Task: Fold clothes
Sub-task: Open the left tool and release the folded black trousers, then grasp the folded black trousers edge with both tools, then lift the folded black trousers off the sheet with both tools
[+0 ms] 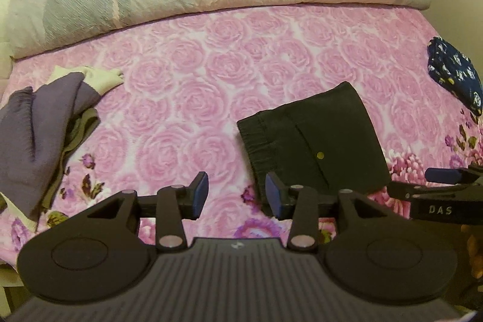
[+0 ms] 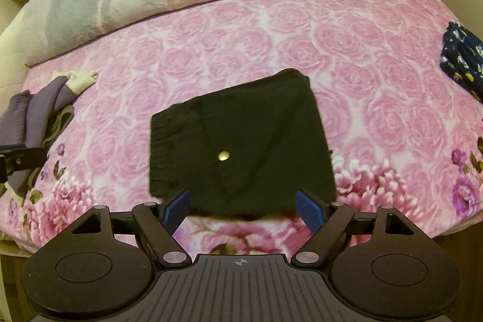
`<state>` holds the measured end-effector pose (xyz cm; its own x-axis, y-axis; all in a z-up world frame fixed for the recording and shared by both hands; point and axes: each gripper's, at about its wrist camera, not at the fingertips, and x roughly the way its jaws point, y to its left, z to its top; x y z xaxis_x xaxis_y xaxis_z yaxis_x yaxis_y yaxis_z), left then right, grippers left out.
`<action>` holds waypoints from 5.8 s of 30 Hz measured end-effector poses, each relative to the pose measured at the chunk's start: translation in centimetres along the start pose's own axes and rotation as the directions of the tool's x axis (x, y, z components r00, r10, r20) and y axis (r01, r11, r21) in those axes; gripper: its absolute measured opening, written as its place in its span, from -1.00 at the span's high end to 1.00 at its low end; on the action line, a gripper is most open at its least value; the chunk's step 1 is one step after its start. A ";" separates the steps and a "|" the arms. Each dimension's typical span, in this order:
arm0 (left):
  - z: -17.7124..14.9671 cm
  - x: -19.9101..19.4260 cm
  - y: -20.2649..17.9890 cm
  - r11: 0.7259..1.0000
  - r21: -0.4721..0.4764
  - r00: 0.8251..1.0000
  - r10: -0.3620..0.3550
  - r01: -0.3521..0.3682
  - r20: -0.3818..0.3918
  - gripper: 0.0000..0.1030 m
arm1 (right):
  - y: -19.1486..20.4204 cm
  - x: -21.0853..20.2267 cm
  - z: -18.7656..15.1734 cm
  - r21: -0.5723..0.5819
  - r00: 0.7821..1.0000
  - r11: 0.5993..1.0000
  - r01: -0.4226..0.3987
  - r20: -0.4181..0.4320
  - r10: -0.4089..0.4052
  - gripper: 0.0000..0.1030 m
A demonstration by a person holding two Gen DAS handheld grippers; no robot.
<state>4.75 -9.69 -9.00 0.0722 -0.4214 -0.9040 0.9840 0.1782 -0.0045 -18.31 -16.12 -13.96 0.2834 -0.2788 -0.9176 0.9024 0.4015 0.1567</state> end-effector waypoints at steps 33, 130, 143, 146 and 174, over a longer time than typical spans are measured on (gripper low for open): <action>-2.6 -0.3 -1.6 0.997 -0.041 0.997 -0.065 0.066 0.034 0.19 | -0.2 -2.0 -2.3 -0.049 0.997 0.996 0.071 0.022 -0.070 -0.55; -5.6 22.7 4.7 0.777 -0.575 0.966 -0.181 0.255 0.183 -0.03 | -25.6 20.0 5.8 0.198 0.947 0.926 -0.322 0.085 0.311 -0.67; -8.0 30.4 8.1 0.472 -0.734 0.839 -0.484 0.489 0.248 -0.35 | -27.1 22.9 5.3 0.333 0.870 0.815 -0.474 0.031 0.493 -0.67; -7.9 31.1 7.9 0.444 -0.719 0.804 -0.529 0.535 0.271 -0.36 | -26.8 23.5 5.5 0.322 0.859 0.807 -0.494 0.036 0.511 -0.67; -4.2 31.7 5.2 0.554 -0.626 0.785 -0.599 0.550 0.159 0.17 | -25.6 25.8 5.6 0.405 0.797 0.716 -0.568 0.055 0.601 0.38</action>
<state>11.52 -18.36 -39.47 -0.5068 -0.5792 -0.6385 0.4824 0.4233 -0.7669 -32.31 -38.47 -39.60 0.7862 -0.0286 -0.6173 0.6170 0.0922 0.7815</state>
